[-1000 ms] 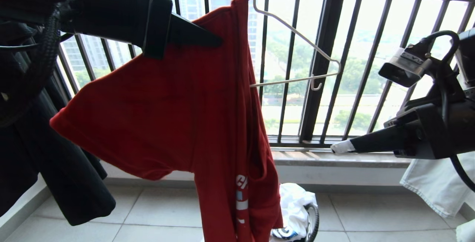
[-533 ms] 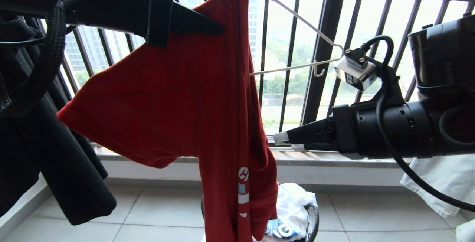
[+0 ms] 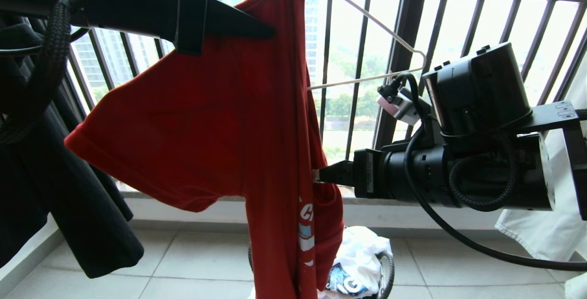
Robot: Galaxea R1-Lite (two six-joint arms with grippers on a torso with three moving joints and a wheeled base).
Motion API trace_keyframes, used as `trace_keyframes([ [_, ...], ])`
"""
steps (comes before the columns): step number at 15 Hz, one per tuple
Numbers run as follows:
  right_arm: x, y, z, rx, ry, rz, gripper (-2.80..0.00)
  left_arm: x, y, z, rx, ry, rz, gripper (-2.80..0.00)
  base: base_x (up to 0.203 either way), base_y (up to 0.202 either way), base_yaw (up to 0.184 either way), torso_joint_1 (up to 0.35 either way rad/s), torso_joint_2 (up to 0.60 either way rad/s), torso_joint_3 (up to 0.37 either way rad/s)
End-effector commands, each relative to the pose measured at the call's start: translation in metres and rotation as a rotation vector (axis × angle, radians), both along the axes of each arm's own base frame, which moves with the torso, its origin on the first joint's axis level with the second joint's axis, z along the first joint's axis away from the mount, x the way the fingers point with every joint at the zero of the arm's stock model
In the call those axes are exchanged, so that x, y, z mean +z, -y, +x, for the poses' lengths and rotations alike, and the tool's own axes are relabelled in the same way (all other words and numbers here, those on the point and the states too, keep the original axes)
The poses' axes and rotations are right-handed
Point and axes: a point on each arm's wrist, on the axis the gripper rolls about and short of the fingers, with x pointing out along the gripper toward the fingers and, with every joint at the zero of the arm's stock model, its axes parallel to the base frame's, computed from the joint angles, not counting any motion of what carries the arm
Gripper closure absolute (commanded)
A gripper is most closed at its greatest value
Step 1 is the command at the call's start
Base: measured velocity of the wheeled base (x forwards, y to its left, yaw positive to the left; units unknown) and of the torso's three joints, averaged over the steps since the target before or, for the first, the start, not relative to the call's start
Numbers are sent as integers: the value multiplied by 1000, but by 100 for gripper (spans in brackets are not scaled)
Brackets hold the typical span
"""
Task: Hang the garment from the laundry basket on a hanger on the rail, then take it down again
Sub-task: Hang the clothes on the clothes rack
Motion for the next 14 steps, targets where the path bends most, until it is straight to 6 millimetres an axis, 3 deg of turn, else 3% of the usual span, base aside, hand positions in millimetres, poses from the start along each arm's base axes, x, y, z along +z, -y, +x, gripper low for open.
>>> trace_keyframes([
  [1, 1, -1, 5, -36, 13, -8, -280, 2, -2, -3, -3, 5, -2, 0, 0, 0, 0, 0, 0, 0],
  [4, 1, -1, 7, -71, 28, -25, -280, 3, -3, -5, -3, 12, -5, 0, 0, 0, 0, 0, 0, 0],
  [5, -1, -1, 9, -74, 27, -28, -184, 4, -4, -7, -3, 15, -7, 0, 0, 0, 0, 0, 0, 0],
  [6, 0, -1, 10, -78, 33, -22, 0, 5, -4, -7, -3, 17, -8, 0, 0, 0, 0, 0, 0, 0],
  [14, 11, 11, 20, -133, 104, 44, 0, 10, -10, -16, -4, 31, -22, 0, 0, 0, 0, 0, 0, 0],
])
